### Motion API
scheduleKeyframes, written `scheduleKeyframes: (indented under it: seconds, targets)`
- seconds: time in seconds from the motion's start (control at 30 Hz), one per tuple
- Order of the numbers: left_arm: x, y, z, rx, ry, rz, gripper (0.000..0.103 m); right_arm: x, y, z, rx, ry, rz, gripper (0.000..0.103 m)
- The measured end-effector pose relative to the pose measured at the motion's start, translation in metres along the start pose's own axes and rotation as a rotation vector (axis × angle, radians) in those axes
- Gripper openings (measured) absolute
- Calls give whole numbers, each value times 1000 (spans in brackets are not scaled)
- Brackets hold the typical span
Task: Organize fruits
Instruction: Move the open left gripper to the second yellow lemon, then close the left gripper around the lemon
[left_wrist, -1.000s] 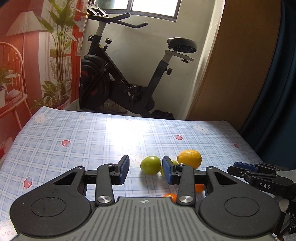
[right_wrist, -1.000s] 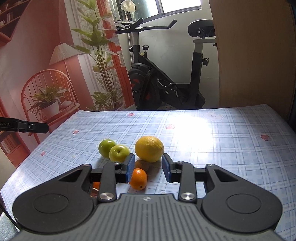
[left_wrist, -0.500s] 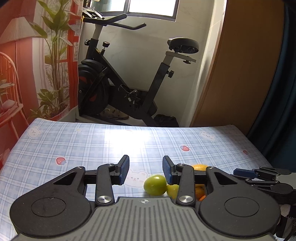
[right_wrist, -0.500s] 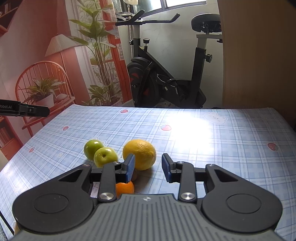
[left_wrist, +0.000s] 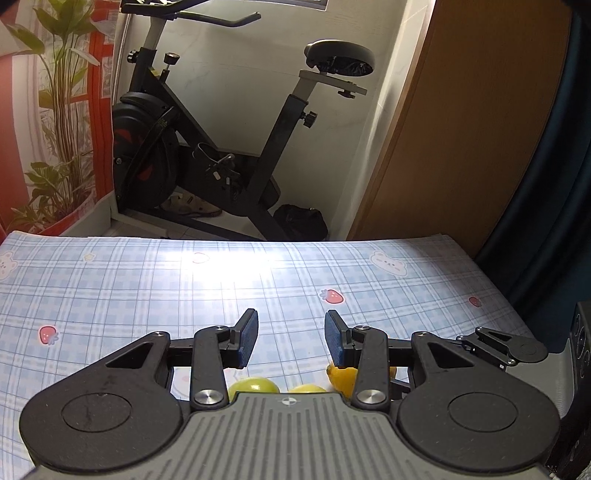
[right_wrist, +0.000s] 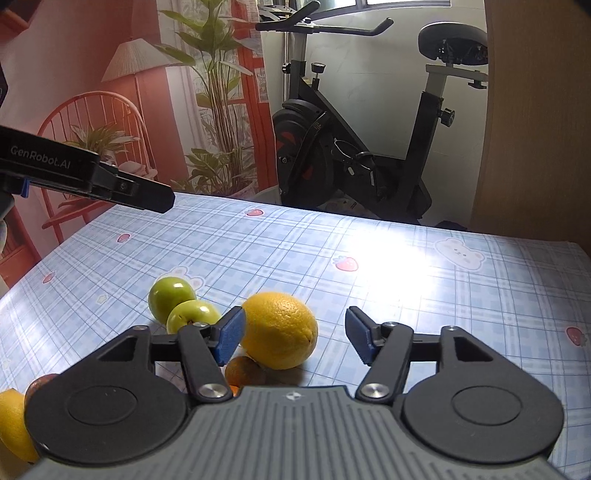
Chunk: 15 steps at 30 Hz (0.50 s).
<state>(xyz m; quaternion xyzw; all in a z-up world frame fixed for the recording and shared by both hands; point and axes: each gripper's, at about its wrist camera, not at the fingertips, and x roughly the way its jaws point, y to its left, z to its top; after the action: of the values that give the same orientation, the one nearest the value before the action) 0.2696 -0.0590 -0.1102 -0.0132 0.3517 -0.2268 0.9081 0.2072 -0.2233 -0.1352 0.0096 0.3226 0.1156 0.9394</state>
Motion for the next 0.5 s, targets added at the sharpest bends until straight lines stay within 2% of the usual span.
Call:
scheduleKeyframes:
  seconds: [0.1,0.17,0.2,0.47,0.5]
  targets:
    - [9,2,0,-13,15,-11,42,9,6,4,-59,19,18,66]
    - [16,2,1,-24,33,-28,42,16,9,4,-77,43,29,54]
    - [19,1,0,-25,40,-34,42,18,7,3,-66,51,31,52]
    - [38,-2,-4,-60,96,-82,44,6,-12,-9,11,46,82,50]
    - [40,-4,-5,-59,105,-92,48,5,-14,-11,22,44,87,50]
